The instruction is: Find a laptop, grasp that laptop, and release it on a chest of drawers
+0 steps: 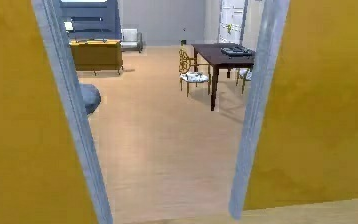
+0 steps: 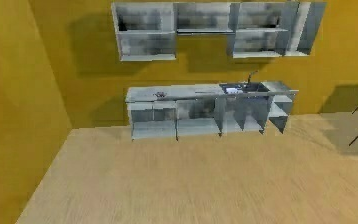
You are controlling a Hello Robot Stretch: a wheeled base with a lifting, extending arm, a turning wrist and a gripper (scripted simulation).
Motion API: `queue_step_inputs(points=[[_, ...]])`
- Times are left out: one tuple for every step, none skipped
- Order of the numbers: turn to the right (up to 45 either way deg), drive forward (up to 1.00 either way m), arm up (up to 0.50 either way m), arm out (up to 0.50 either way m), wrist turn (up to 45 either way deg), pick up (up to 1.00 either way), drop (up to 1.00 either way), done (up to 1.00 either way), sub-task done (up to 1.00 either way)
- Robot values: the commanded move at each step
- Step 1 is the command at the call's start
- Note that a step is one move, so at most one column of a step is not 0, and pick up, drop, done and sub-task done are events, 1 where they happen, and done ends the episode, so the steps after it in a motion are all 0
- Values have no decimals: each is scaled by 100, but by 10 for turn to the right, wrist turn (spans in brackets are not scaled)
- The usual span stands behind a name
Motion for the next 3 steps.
queue_step_inputs(points=[[0,100,0,0,0,0,0,0,0],[90,0,0,0,0,0,0,0,0],[0,25,0,0,0,0,0,0,0]])
